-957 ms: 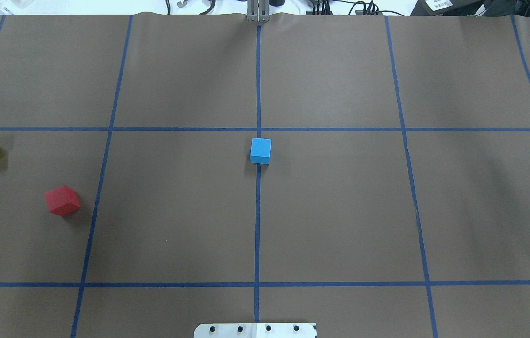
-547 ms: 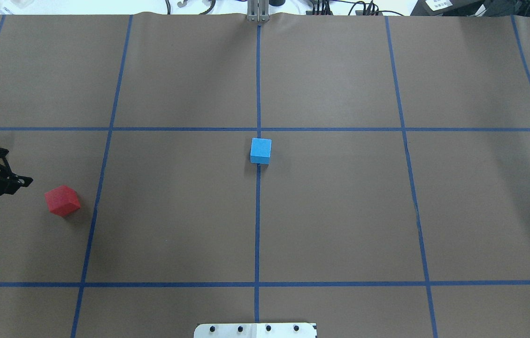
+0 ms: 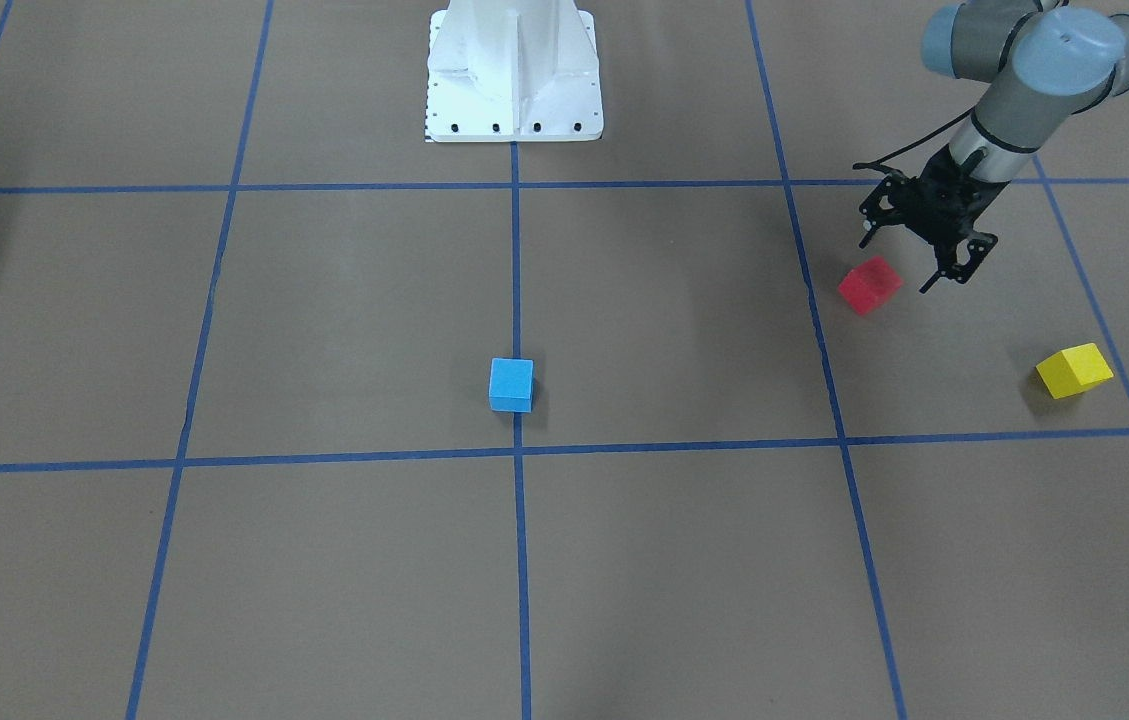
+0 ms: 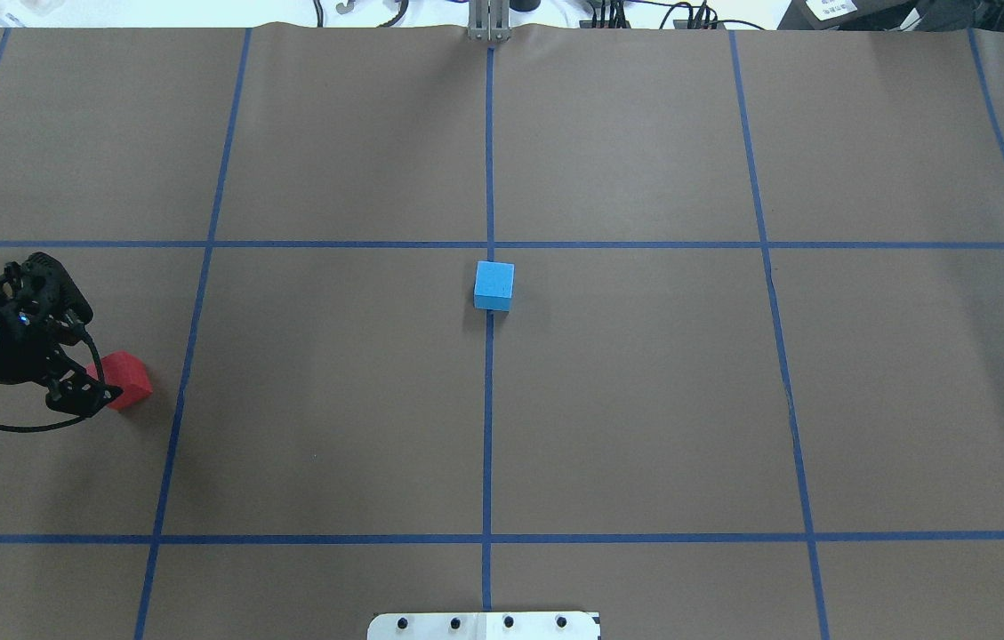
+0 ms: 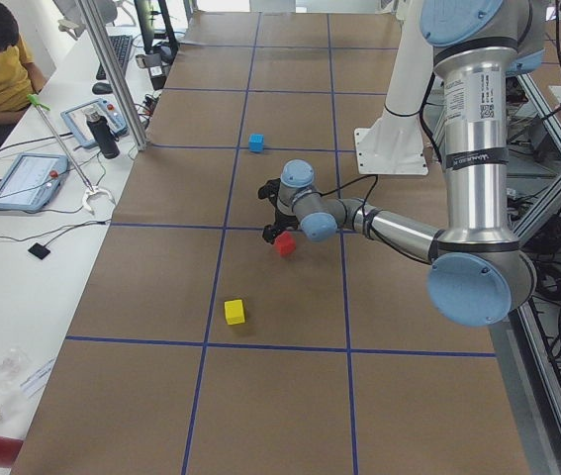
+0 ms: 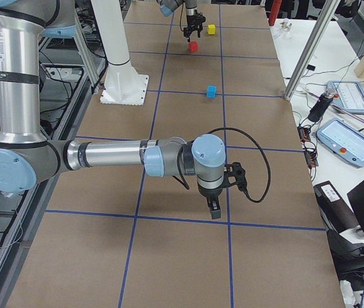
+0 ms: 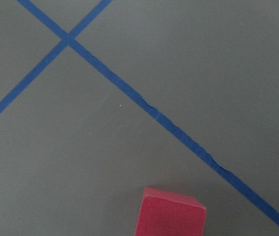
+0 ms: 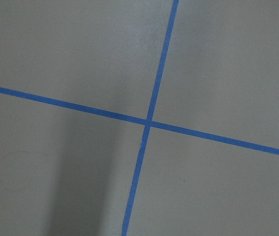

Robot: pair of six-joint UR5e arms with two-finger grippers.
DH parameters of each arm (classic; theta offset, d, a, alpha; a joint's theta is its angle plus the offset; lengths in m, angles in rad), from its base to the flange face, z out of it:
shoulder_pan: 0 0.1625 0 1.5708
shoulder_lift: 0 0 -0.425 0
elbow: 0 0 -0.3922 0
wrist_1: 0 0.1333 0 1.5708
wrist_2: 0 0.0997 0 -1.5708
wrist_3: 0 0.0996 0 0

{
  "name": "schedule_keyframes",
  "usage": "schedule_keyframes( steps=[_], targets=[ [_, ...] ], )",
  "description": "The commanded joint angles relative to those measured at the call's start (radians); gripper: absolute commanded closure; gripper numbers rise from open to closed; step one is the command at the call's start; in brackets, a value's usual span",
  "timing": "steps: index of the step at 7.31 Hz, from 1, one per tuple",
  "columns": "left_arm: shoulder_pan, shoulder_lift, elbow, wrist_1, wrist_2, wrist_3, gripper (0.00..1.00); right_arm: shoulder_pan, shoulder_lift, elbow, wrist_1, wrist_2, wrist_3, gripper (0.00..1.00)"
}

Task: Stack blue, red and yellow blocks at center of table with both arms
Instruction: 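Move the left gripper to the red cube and grasp it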

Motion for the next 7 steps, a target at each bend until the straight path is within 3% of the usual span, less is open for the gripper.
schedule_keyframes(
  steps=[1, 3, 5, 7],
  targets=[
    [0.031, -0.022, 0.044, -0.001, 0.004, 0.004, 0.00, 0.001, -0.001, 0.002, 0.000, 0.000, 0.003, 0.00],
    [0.034, -0.044, 0.085, -0.001, 0.004, 0.007, 0.03, 0.001, -0.001, 0.003, 0.000, 0.000, 0.008, 0.00],
    [0.034, -0.051, 0.096, -0.020, 0.004, 0.007, 1.00, 0.001, -0.003, 0.003, 0.000, 0.000, 0.008, 0.00],
    [0.029, -0.042, 0.037, -0.041, -0.040, -0.008, 1.00, 0.001, -0.003, -0.001, 0.000, 0.000, 0.005, 0.00]
  ],
)
